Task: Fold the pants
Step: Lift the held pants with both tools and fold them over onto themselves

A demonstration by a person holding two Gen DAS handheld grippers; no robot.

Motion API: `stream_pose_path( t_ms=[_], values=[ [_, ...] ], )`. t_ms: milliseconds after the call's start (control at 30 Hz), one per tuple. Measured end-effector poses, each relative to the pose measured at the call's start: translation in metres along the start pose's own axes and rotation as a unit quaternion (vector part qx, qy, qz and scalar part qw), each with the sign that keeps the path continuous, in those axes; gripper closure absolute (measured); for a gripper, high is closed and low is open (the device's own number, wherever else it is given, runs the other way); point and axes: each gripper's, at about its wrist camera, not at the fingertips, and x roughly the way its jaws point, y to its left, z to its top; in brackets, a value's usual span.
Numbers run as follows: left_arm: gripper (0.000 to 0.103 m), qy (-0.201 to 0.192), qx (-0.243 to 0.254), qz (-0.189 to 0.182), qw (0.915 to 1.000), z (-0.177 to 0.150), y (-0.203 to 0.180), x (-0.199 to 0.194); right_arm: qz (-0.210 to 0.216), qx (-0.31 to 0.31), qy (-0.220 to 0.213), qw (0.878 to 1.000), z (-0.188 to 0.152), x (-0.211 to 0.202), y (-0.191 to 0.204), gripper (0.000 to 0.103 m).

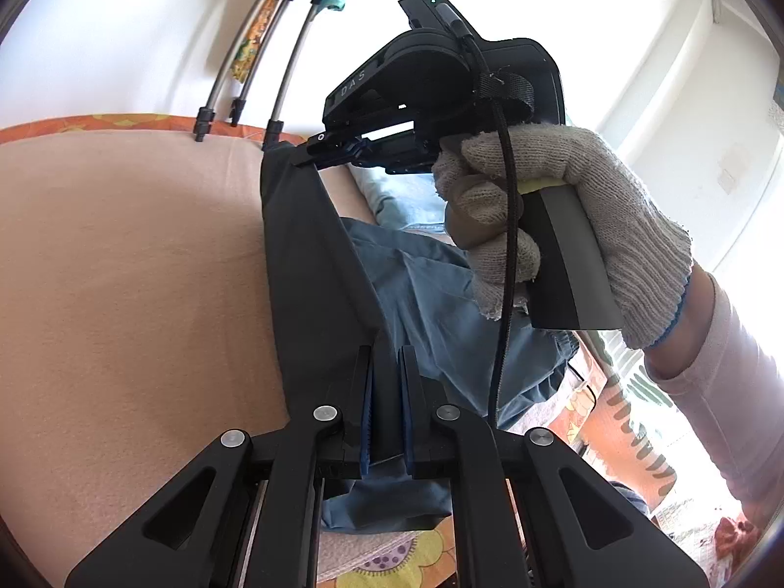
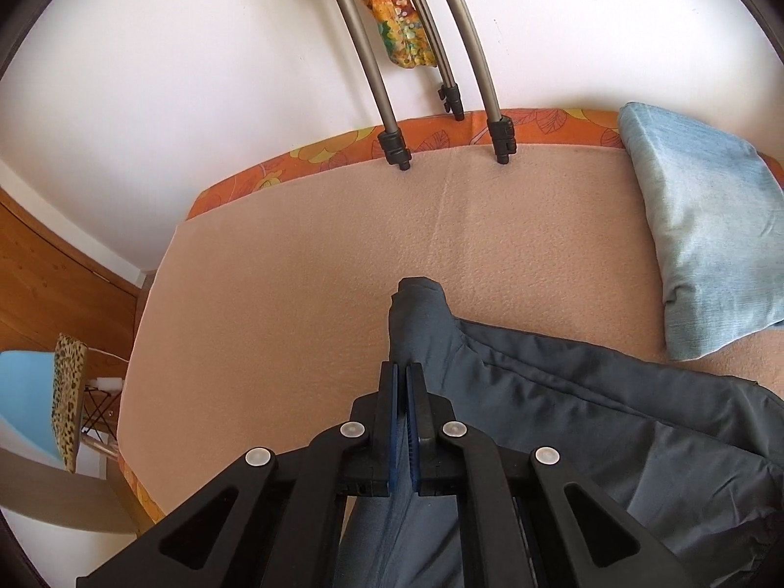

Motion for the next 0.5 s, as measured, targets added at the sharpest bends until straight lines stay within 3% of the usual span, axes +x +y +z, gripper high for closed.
stream_pose_path(
  t_ms=[233, 500],
  values=[
    [0.096, 0.014, 0.044, -0.027, 0.9986, 0.006, -0.046, 0.020, 0.007, 0.019, -0.032, 0.999, -0.005, -0.040, -0.035, 0.102],
    [0.097, 0.035, 0.085, -0.067, 0.9935, 0.011, -0.104, 0.058, -0.004, 0.047, -0.067, 0.997, -0.026, -0.095, -0.104, 0.103]
  ],
)
